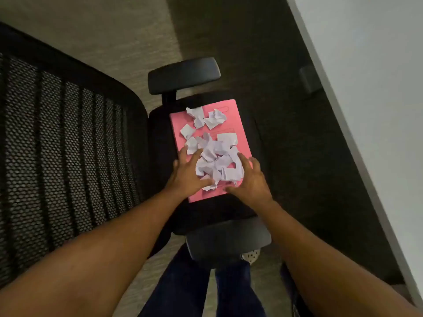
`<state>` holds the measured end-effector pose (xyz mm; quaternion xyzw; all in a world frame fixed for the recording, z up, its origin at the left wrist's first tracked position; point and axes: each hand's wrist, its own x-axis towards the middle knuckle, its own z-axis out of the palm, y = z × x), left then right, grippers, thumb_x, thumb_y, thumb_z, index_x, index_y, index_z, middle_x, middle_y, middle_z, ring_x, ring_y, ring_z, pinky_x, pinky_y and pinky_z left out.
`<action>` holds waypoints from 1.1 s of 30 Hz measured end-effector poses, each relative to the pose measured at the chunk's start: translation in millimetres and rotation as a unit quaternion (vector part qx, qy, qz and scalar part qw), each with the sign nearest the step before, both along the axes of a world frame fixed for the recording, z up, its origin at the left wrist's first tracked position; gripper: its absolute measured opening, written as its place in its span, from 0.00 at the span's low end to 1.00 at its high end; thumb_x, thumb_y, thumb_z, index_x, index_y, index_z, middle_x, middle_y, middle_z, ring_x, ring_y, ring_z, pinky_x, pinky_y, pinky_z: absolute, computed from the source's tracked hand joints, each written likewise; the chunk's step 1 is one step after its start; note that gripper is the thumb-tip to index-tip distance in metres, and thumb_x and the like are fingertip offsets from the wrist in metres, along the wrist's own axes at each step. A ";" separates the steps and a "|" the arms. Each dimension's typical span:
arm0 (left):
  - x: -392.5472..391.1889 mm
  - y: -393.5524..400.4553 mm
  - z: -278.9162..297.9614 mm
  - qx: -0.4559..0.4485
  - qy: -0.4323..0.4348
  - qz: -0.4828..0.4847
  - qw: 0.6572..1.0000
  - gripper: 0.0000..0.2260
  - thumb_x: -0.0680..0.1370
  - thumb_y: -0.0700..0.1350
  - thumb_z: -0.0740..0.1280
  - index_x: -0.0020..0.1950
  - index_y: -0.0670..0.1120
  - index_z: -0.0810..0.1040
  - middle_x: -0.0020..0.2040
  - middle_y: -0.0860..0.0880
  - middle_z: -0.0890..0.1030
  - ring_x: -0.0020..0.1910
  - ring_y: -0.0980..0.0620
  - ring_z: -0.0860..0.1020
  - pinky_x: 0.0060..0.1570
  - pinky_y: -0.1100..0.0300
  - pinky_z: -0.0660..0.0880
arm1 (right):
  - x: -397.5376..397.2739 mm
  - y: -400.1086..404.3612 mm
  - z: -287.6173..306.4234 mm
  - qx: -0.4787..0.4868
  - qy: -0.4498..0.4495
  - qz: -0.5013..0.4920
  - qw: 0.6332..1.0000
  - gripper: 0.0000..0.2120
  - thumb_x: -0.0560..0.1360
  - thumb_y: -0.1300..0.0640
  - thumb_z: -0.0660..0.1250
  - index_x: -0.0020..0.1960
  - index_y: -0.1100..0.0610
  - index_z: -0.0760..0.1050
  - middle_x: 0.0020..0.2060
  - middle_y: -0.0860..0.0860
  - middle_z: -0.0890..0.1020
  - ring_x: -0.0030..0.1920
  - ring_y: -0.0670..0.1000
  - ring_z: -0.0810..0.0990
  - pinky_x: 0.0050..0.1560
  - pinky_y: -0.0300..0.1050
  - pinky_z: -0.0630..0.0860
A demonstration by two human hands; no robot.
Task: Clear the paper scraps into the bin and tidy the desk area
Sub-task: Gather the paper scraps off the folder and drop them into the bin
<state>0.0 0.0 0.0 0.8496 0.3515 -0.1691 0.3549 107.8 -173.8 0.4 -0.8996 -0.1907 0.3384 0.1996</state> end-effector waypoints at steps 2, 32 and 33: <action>4.2 0.2 -20.5 -0.005 0.009 0.001 1.000 0.50 0.69 0.60 0.82 0.84 0.60 0.57 0.85 0.50 0.48 0.80 0.36 0.59 0.72 0.37 0.73 | 2.3 12.4 -18.3 -0.023 -0.031 0.010 0.999 0.58 0.65 0.41 0.83 0.83 0.41 0.51 0.83 0.54 0.55 0.79 0.63 0.63 0.70 0.61 0.73; 12.9 -22.4 -125.4 -0.008 -0.099 0.118 0.988 0.14 0.71 0.33 0.77 0.45 0.48 0.77 0.54 0.51 0.74 0.44 0.53 0.76 0.35 0.75 0.70 | -9.7 51.6 -129.5 0.058 -0.048 0.065 0.995 0.21 0.73 0.61 0.78 0.65 0.55 0.80 0.62 0.53 0.77 0.58 0.59 0.74 0.56 0.48 0.76; 11.6 -22.1 -125.2 -0.010 -0.099 0.134 0.986 0.14 0.71 0.31 0.77 0.43 0.47 0.78 0.51 0.51 0.75 0.43 0.54 0.75 0.36 0.76 0.71 | -9.1 50.6 -129.4 0.077 -0.039 0.043 0.995 0.20 0.72 0.62 0.79 0.63 0.56 0.82 0.61 0.53 0.79 0.57 0.58 0.76 0.55 0.48 0.77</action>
